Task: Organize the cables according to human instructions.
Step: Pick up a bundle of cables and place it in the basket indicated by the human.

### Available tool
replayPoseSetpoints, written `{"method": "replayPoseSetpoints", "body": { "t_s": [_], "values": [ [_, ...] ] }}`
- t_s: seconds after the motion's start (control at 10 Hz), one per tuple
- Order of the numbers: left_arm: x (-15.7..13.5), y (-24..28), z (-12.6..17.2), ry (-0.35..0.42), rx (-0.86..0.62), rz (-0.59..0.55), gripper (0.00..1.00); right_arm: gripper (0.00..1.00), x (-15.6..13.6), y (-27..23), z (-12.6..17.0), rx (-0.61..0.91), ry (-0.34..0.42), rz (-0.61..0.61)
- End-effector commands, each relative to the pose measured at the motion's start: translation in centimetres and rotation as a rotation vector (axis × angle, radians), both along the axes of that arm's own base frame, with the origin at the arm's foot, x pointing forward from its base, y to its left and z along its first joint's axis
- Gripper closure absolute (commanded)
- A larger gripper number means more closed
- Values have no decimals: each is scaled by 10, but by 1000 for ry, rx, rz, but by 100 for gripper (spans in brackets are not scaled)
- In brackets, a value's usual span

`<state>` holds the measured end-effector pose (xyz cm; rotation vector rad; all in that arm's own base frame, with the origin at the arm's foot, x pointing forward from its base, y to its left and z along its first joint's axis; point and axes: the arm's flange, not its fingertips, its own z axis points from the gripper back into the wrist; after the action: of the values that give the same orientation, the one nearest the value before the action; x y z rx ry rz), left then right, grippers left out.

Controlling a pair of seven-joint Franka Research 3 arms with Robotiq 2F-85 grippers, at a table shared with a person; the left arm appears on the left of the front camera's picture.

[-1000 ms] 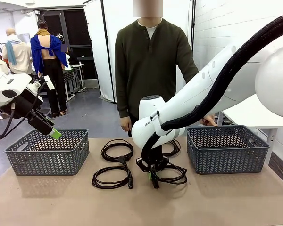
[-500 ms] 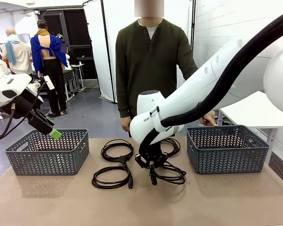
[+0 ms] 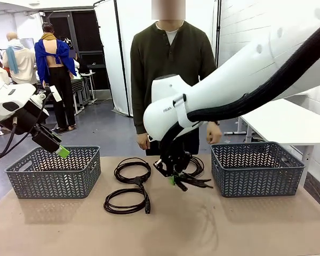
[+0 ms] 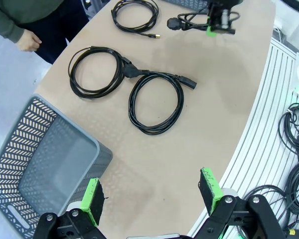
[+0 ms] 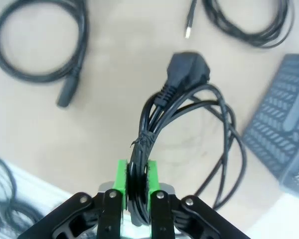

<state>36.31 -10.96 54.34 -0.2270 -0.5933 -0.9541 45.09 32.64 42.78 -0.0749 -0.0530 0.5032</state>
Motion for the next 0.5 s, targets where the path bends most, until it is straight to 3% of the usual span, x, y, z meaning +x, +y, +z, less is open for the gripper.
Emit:
{"method": "replayPoseSetpoints", "body": {
  "t_s": [0.0,0.3,0.4],
  "values": [
    [1,2,0,2,-6,-3,0,100,9,-18,32,-46,5,256],
    [1,2,0,2,-6,-3,0,100,19,-33,57,-43,38,560],
    [1,2,0,2,-6,-3,0,100,22,-36,59,-52,32,593]
  ]
}}
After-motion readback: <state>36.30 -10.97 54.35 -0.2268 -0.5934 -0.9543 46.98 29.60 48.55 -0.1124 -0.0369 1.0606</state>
